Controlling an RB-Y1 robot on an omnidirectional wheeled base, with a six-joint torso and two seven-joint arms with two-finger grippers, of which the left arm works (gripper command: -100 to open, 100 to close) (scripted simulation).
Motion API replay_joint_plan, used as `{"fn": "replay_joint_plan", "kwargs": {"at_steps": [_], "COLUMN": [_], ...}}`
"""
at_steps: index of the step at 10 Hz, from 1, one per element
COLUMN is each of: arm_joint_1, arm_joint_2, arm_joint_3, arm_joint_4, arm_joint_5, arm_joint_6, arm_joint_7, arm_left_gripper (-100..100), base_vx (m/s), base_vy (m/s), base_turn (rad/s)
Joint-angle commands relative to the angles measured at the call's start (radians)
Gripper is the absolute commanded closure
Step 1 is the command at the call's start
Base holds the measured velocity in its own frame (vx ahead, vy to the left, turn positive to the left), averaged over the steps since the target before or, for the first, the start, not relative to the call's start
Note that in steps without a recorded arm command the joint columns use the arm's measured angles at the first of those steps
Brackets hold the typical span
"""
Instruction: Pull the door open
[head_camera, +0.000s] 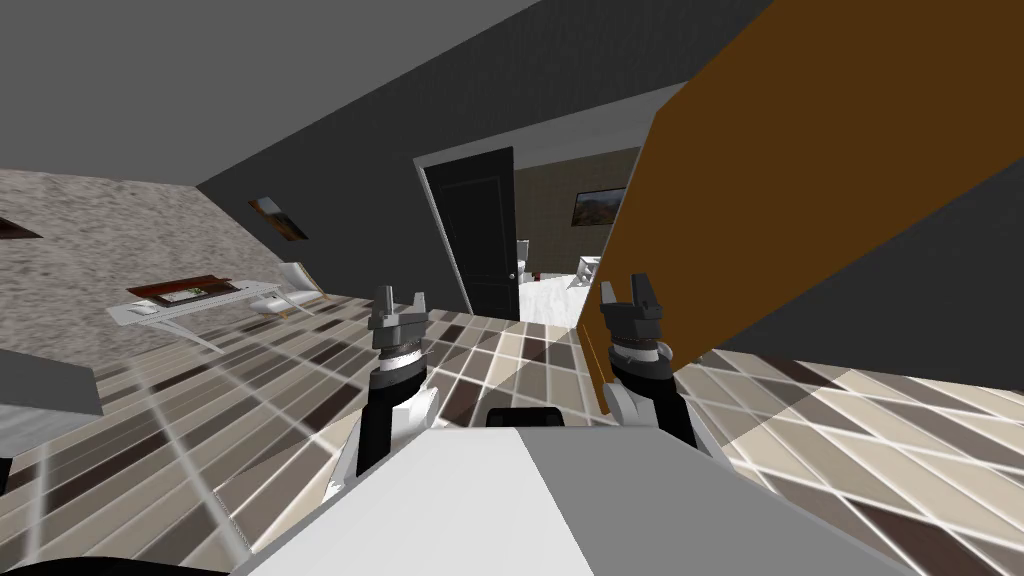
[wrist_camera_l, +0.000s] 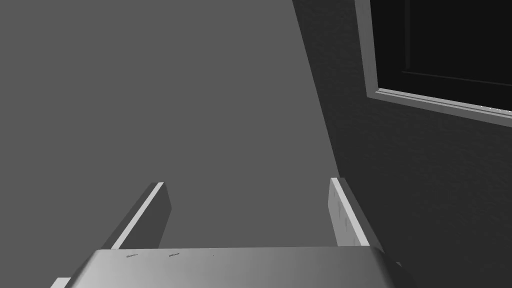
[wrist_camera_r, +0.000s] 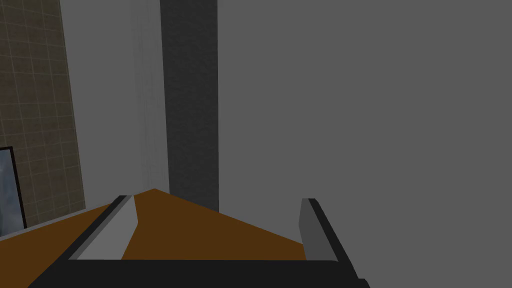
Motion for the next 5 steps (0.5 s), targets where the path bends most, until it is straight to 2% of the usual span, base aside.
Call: {"fn": "replay_joint_plan", "kwargs": {"at_steps": [1, 5], "arm_joint_1": [-0.008, -0.023], "arm_joint_2": [0.013, 0.031], "arm_joint_3": [0.006, 0.017], "arm_joint_4": [0.033, 0.092], "arm_joint_5": [-0.006, -0.016], "arm_joint_6": [-0.006, -0.017], "arm_joint_7": [-0.031, -0.089], "arm_left_gripper": [-100, -100], "base_vx": [0.062, 0.115], "base_vy": [-0.019, -0.009], "base_turn": [-0.062, -0.042]}}
